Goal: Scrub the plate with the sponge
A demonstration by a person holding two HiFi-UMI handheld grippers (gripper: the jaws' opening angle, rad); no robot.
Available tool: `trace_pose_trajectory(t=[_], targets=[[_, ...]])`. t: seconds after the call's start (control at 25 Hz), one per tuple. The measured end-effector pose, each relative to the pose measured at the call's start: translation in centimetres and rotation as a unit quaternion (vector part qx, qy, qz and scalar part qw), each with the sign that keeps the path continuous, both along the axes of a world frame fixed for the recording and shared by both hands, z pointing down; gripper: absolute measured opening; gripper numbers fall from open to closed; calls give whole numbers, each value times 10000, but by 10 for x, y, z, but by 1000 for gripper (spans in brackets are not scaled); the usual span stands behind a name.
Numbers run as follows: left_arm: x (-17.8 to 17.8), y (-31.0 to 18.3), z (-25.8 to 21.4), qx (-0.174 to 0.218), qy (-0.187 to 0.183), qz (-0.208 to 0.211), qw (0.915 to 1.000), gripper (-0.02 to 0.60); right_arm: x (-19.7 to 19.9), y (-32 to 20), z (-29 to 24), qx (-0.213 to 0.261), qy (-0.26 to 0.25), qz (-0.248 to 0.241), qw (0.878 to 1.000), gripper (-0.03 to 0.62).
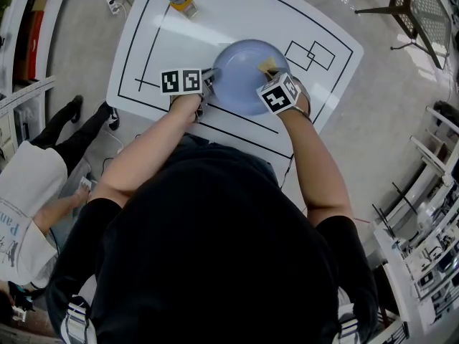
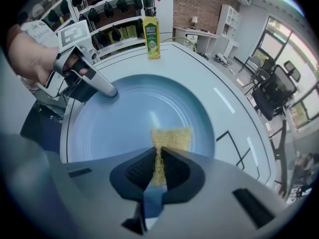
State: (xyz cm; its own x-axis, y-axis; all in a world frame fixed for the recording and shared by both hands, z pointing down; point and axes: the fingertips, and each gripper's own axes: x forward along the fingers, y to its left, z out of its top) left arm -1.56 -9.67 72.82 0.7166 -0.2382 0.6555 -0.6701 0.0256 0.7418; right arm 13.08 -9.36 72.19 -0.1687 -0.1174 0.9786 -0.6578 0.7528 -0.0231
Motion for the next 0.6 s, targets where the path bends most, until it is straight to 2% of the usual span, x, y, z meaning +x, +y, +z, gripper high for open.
trace_pose_trajectory(t=[0.32, 0.6], targets=[[-1, -1, -1, -45, 21, -98, 9999, 37, 5, 46, -2, -408, -38, 127, 9991, 28], [-1, -1, 1, -43, -17, -135, 9999, 37, -17, 73, 1, -633, -164, -72, 9978, 28]])
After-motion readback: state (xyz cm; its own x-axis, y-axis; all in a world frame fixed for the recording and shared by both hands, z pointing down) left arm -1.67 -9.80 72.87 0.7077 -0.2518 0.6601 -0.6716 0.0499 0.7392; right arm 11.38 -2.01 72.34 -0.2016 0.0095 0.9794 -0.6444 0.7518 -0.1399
